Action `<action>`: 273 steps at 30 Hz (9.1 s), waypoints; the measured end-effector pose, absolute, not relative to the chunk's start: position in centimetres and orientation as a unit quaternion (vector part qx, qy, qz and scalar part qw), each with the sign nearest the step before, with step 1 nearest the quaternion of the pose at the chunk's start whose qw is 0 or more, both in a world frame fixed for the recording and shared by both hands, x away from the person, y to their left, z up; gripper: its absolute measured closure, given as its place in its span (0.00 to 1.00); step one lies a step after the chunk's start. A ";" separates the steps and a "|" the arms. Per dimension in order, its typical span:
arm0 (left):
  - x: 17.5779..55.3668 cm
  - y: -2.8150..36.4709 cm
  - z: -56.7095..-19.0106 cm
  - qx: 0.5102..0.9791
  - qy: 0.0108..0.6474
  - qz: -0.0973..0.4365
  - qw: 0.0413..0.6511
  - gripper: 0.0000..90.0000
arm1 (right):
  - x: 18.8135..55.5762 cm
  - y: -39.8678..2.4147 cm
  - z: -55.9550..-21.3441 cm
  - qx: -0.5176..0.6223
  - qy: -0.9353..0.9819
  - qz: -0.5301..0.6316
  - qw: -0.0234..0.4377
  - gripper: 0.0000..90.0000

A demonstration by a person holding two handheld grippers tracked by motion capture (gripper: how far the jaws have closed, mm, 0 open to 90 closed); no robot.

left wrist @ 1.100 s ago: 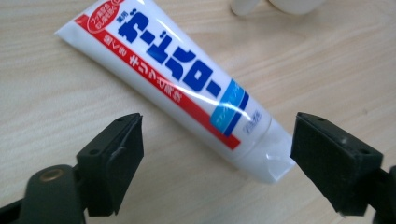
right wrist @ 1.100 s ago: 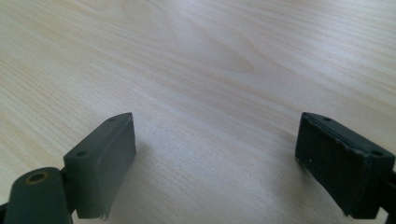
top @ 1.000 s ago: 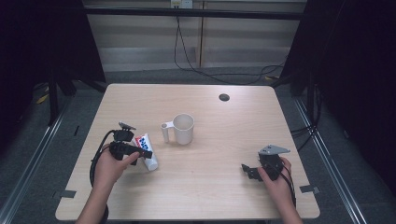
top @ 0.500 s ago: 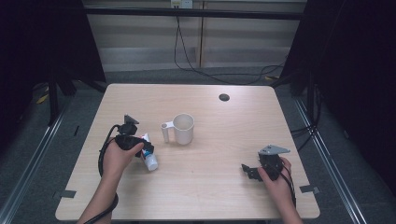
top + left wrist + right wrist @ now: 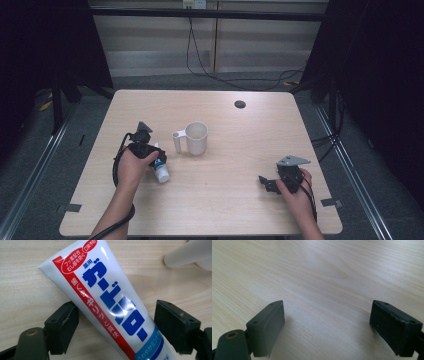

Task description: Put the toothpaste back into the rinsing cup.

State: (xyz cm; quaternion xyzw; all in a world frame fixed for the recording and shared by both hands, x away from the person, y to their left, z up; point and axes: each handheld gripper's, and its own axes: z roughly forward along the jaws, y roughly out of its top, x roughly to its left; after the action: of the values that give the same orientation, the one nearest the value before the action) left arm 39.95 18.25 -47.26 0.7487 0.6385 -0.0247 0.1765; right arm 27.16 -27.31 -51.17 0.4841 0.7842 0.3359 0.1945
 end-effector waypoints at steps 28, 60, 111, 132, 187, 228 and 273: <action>40.2 16.7 -46.5 0.760 0.637 -0.022 0.132 0.67 | 27.2 -27.3 -51.2 0.482 0.785 0.338 0.192 0.14; 38.3 19.4 -42.8 0.775 0.570 0.032 0.270 0.71 | 27.2 -27.3 -51.2 0.481 0.786 0.339 0.191 0.14; 37.0 18.9 -38.6 0.730 0.497 0.120 0.454 0.71 | 27.1 -27.3 -51.2 0.477 0.788 0.339 0.191 0.14; 37.0 17.4 -37.9 0.720 0.469 0.152 0.489 0.71 | 27.1 -27.3 -51.2 0.475 0.789 0.338 0.191 0.14; 38.7 11.6 -36.9 0.715 0.421 0.188 0.525 0.72 | 27.1 -27.2 -51.2 0.470 0.791 0.341 0.192 0.14; 40.1 8.9 -38.9 0.716 0.416 0.204 0.522 0.71 | 27.1 -27.2 -51.2 0.471 0.791 0.340 0.190 0.14; 40.8 7.7 -40.5 0.723 0.413 0.213 0.511 0.71 | 27.0 -27.2 -51.2 0.471 0.792 0.341 0.188 0.14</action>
State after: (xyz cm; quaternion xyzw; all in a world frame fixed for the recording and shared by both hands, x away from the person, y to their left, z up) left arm 40.84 7.66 -40.45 0.7231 0.4133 0.2133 0.5108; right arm 26.95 -27.22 -51.16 0.4708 0.7916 0.3412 0.1881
